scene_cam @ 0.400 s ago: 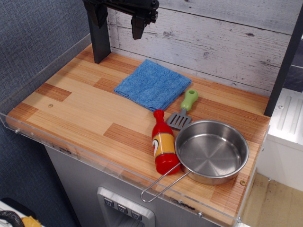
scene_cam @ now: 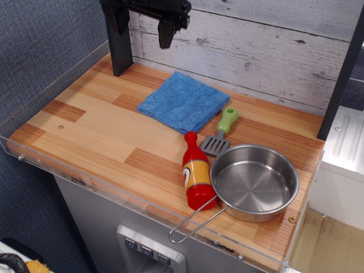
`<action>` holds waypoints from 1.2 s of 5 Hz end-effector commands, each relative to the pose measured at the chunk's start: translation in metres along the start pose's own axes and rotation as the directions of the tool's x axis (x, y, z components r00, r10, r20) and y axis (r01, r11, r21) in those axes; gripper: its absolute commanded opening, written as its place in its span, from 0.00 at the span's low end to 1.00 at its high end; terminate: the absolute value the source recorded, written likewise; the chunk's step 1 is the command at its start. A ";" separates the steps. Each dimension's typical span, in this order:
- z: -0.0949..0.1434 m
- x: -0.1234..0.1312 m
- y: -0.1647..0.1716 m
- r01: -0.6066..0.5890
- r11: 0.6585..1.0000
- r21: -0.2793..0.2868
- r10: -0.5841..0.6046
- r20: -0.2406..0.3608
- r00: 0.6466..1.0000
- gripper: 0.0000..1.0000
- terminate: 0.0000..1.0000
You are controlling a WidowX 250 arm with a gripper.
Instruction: Place the red bottle on the front left corner of the table
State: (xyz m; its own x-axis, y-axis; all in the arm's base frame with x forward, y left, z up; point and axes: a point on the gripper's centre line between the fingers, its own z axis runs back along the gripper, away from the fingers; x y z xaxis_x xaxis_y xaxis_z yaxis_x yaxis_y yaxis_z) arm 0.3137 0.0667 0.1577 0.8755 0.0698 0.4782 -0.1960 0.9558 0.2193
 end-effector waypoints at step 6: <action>-0.026 -0.055 -0.061 -0.328 0.938 -0.116 0.271 -0.346 0.898 1.00 0.00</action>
State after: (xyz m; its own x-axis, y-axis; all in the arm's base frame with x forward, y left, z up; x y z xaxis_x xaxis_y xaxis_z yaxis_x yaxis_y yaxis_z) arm 0.2869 0.0106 0.0807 0.8930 0.4231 0.1533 -0.4218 0.9057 -0.0427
